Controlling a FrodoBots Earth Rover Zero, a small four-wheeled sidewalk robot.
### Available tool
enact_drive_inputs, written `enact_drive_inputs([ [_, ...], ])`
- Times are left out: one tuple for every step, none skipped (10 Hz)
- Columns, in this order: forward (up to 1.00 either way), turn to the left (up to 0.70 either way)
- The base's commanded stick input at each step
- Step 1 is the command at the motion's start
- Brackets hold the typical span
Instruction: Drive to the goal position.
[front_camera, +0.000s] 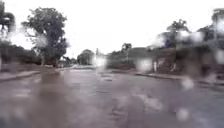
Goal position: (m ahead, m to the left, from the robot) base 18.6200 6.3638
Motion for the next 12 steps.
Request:
enact_drive_inputs([
  [0.85, 0.0],
  [0.85, 0.0],
  [0.85, 0.0],
  [0.85, 0.0],
  [0.85, 0.0],
  [0.85, 0.0],
  [0.85, 0.0],
  [0.85, 0.0],
  [0.85, 0.0],
  [0.85, 0.0],
  [0.85, 0.0],
  [0.77, 0.0],
])
